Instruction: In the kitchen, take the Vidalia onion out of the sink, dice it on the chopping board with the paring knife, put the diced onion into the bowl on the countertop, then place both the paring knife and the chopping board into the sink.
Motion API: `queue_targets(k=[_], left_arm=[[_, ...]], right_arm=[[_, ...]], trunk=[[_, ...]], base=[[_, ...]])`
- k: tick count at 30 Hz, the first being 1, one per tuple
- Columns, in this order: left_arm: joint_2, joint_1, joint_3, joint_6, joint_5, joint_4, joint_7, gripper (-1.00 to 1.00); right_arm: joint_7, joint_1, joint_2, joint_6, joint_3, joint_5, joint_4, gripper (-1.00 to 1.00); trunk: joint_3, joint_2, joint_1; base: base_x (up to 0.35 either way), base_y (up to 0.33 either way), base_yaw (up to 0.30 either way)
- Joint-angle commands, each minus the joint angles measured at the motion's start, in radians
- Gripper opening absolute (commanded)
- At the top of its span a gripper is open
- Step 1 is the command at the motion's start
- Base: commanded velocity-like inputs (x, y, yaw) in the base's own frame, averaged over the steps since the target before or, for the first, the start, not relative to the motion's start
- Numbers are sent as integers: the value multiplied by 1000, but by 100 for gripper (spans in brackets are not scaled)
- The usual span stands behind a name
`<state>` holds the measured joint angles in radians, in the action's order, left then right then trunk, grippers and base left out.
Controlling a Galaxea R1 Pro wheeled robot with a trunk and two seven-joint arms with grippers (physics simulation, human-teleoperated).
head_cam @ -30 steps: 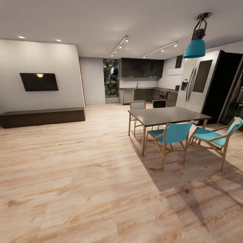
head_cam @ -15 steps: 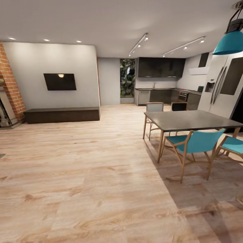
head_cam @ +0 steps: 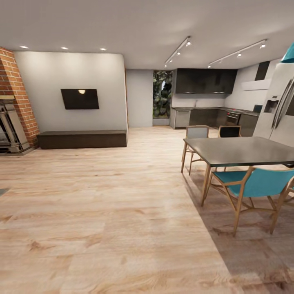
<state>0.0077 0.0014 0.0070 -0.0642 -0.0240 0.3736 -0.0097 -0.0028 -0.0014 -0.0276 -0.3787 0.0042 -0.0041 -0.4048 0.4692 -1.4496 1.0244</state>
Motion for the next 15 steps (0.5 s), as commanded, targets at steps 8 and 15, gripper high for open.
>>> queue_targets(k=[8,15], left_arm=[[0,0,1,-2,-2,1,-1,100],[0,0,1,-2,-3,1,-1,100]], right_arm=[[0,0,0,-3,0,-1,0,100],[0,0,-1,-3,2,-1,0,100]], trunk=[[1,0,1],[1,0,1]], base=[[346,0,1],[346,0,0]])
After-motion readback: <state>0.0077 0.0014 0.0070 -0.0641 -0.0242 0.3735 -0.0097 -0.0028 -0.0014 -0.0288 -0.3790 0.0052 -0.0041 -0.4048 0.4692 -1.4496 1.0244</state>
